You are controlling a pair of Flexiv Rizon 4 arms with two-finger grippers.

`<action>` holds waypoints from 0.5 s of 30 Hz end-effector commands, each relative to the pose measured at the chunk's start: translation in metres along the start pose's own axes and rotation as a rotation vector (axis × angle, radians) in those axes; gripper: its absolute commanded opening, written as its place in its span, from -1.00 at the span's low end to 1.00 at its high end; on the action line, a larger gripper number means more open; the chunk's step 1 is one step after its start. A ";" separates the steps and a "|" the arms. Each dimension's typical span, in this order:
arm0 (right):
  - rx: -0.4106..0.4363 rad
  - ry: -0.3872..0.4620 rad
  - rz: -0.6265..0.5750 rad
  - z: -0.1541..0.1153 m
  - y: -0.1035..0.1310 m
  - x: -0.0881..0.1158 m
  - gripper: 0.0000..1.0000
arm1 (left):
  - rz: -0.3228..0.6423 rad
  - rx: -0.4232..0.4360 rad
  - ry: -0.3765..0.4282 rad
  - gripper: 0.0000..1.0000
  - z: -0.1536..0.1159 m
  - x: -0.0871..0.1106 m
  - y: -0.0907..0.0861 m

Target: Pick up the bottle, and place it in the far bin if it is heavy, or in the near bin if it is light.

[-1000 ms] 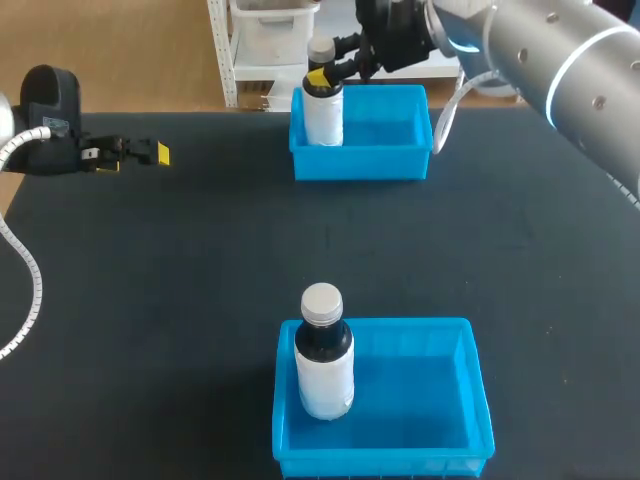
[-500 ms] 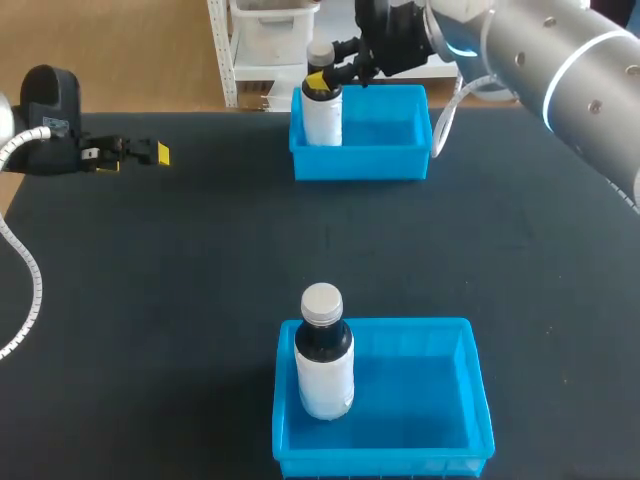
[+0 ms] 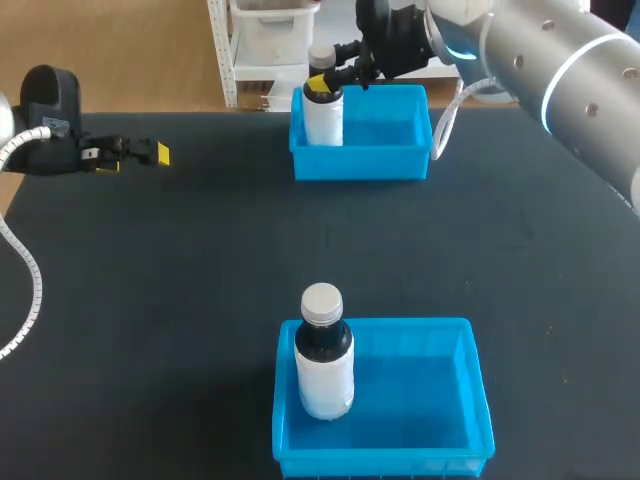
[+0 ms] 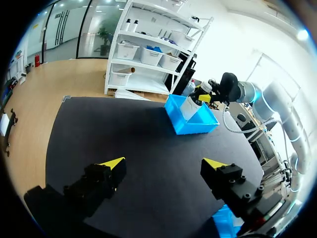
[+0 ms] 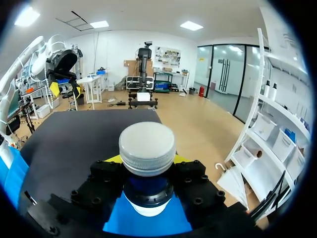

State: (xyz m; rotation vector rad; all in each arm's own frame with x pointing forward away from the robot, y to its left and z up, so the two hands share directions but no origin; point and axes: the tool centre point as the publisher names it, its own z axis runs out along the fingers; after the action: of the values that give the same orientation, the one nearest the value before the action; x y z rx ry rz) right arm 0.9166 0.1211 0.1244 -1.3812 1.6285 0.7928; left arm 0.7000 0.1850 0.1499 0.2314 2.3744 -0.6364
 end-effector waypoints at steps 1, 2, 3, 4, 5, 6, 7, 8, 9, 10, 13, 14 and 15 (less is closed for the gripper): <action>-0.331 0.004 0.002 0.004 -0.010 -0.002 0.63 | 0.000 0.000 0.000 1.00 0.000 0.000 0.000; -0.332 0.005 0.001 0.004 -0.010 -0.002 1.00 | 0.000 0.000 0.000 1.00 0.000 0.000 0.000; -0.332 0.006 0.001 0.004 -0.010 -0.002 1.00 | 0.000 0.000 0.000 1.00 0.000 0.000 0.000; -0.332 0.007 0.001 0.003 -0.010 -0.002 1.00 | 0.000 0.000 0.000 1.00 0.000 0.000 0.000; -0.333 0.007 0.000 0.003 -0.010 -0.002 1.00 | 0.000 0.000 0.000 1.00 0.000 0.000 0.000; -0.333 0.009 0.000 0.002 -0.010 -0.002 1.00 | 0.000 0.000 0.000 1.00 0.000 0.000 0.000; -0.332 0.010 0.000 0.001 -0.010 -0.001 1.00 | 0.000 0.000 0.000 1.00 0.000 0.000 0.000; -0.331 0.013 0.000 0.000 -0.010 -0.001 1.00 | 0.000 0.000 0.000 1.00 0.000 0.000 0.000; -0.330 0.016 0.001 -0.002 -0.010 0.000 1.00 | 0.000 0.000 0.000 1.00 0.000 0.000 0.000; -0.327 0.022 0.003 -0.005 -0.010 0.000 1.00 | 0.000 0.000 0.000 1.00 0.000 0.000 0.000; -0.303 0.054 0.006 -0.017 -0.010 0.004 1.00 | 0.000 0.000 0.000 1.00 0.000 0.000 0.000; -0.293 0.061 0.011 -0.022 -0.010 0.006 1.00 | 0.000 0.000 0.000 1.00 0.000 0.000 0.000; -0.280 0.070 0.016 -0.027 -0.010 0.008 1.00 | 0.000 0.000 0.000 1.00 0.000 0.000 0.000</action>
State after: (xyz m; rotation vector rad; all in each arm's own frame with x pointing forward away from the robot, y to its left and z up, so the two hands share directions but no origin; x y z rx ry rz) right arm 0.9184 0.1013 0.1237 -1.4187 1.6749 0.7622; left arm 0.7000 0.1849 0.1499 0.2314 2.3744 -0.6364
